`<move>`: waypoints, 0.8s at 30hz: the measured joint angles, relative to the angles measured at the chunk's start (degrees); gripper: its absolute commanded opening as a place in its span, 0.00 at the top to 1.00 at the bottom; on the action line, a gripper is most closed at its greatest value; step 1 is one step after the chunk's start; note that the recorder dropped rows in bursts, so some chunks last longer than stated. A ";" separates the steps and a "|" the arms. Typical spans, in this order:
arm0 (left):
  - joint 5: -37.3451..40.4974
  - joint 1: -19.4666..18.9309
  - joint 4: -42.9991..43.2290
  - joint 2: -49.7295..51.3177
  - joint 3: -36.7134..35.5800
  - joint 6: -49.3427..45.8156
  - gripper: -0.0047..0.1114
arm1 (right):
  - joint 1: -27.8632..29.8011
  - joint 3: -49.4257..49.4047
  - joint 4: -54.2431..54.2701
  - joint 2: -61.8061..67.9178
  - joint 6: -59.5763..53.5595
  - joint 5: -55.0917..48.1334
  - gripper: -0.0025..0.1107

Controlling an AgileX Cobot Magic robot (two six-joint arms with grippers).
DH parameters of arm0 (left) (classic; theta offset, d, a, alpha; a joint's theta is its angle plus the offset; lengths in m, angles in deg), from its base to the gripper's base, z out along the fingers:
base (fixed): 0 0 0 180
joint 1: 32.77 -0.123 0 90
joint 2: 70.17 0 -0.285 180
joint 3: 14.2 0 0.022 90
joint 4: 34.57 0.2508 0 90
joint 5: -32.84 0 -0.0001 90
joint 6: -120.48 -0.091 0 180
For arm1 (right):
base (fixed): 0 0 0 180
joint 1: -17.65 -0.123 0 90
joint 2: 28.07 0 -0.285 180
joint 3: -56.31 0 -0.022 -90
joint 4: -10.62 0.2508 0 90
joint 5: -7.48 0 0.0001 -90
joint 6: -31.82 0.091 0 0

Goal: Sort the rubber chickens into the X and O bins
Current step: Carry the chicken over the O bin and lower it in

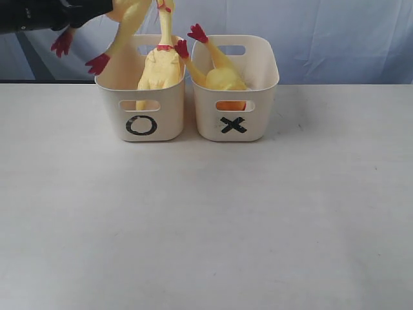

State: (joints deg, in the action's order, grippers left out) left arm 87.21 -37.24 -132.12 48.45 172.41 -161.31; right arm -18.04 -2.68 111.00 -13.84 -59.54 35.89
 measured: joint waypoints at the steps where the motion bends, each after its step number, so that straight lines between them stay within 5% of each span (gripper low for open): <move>1: -1.93 0.00 -0.12 0.00 0.13 0.00 0.96 | 0.00 0.00 0.00 0.00 0.00 0.00 0.99; 10: -17.99 6.74 -0.45 2.43 4.61 0.00 0.96 | 0.00 0.00 0.00 0.00 -0.10 0.00 0.99; 24: -32.64 9.65 -0.99 8.42 10.76 7.14 0.96 | 0.00 0.00 0.00 0.00 0.02 0.00 0.99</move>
State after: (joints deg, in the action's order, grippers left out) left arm 54.57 -27.59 -133.11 56.87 183.17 -154.17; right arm -18.04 -2.68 111.00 -13.84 -59.52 35.89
